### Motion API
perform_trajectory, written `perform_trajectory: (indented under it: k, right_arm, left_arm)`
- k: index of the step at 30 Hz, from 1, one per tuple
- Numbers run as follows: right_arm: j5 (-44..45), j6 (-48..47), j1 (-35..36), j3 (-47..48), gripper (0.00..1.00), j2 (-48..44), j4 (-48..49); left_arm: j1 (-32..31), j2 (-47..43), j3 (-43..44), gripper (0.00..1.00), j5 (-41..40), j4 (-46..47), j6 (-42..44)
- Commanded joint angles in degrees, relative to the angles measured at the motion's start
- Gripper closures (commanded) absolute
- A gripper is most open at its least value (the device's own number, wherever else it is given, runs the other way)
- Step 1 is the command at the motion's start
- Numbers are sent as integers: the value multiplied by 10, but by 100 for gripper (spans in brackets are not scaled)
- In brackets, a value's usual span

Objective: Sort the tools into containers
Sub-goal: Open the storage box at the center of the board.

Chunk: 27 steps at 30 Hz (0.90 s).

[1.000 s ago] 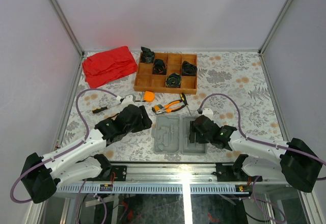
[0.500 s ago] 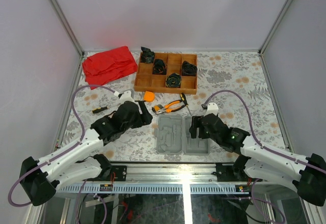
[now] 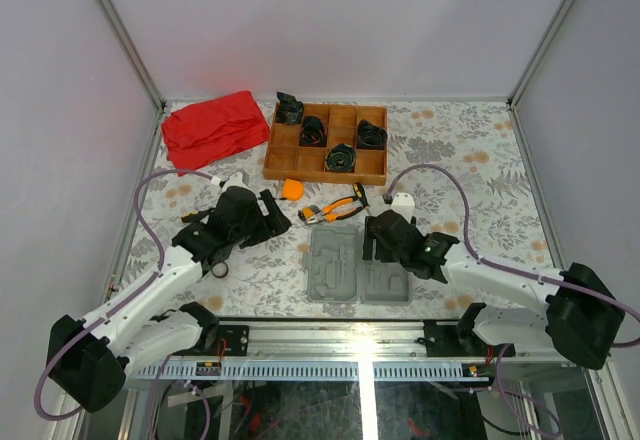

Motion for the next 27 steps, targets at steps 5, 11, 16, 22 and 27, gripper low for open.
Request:
perform_trajectory:
  k: [5,11,16,22,27]
  right_arm:
    - [-23,15,3,44,29,78,56]
    - [-38,-2,4,64,35,129,78]
    - [-31,-11,4,82,40,171,66]
    - [-22,-20,6,85,46,202,49]
    - [-20,-36,8,70,54,193,36]
  left_arm:
    - [15,7,-7,23,11,8,9]
    - [16,5,-8,24,21,14,15]
    - [15,0,-7,23,31,12,26]
    - [15,-3,-14,20,35,10,28]
    - [15,-2,-15,18,30,9,26]
